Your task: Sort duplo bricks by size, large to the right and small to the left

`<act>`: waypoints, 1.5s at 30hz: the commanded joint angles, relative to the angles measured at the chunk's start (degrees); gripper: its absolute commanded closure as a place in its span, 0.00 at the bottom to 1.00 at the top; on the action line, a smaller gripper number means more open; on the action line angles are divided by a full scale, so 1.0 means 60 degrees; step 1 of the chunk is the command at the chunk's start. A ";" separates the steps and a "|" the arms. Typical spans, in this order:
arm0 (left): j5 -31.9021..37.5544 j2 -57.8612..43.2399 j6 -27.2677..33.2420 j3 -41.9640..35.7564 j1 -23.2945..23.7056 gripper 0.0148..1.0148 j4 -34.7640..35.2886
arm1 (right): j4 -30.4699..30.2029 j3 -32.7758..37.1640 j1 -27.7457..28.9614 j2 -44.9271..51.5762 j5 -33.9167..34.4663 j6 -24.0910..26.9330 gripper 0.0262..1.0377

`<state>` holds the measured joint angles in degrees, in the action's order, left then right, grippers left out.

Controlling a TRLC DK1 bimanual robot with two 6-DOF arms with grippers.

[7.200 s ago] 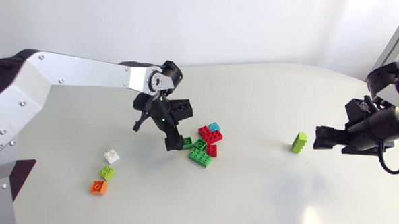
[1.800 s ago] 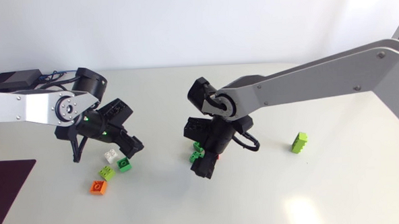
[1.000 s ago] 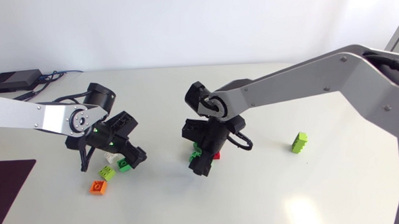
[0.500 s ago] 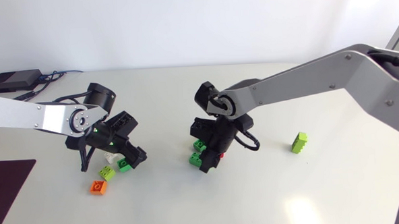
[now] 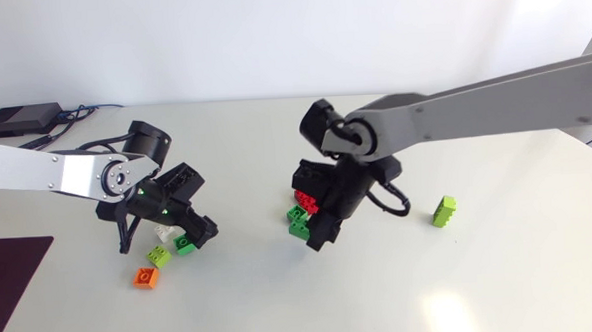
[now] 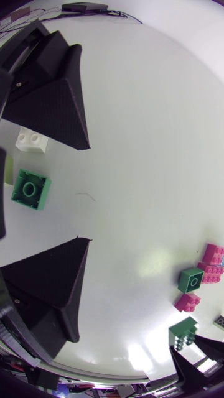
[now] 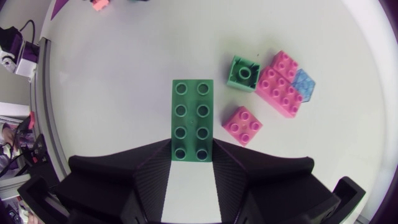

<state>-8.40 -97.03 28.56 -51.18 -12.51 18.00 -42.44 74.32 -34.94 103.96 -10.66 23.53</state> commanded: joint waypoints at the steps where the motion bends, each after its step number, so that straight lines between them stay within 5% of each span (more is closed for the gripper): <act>1: 0.0009 0.0264 -0.0277 0.0253 -0.0229 0.03 0.0018 | -0.0457 -0.0083 0.0345 -0.0921 0.0018 -0.0113 0.98; 7: 0.0009 0.0367 -0.0423 0.0341 -0.0668 0.03 0.0018 | -0.0501 -0.1357 0.1927 -0.2019 0.0033 0.0356 0.98; 14: 0.0024 0.0308 -0.0467 0.0356 -0.1035 0.03 0.0018 | 0.0393 -0.3584 0.4124 -0.2415 -0.0172 0.1411 0.98; 22: 0.0024 0.0176 -0.0672 -0.0128 -0.1533 0.03 0.0106 | 0.1477 -0.4785 0.5867 -0.2386 -0.0304 0.2055 0.97; 32: 0.0361 -0.0820 -0.1258 -0.1548 -0.2705 0.03 0.0325 | 0.1960 -0.5210 0.6643 -0.2400 -0.0304 0.2260 0.29; 38: 0.0492 -0.1948 -0.1463 -0.2676 -0.3320 0.03 0.0516 | 0.1916 -0.5136 0.6834 -0.2679 -0.0290 0.2202 0.08; 45: 0.0522 -0.2680 -0.1581 -0.3790 -0.3539 0.03 0.0750 | 0.1960 -0.5122 0.7112 -0.2913 -0.0304 0.2187 0.07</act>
<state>-5.56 -111.22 20.86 -71.05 -33.12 21.80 -31.00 43.97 7.22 87.05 -12.03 35.66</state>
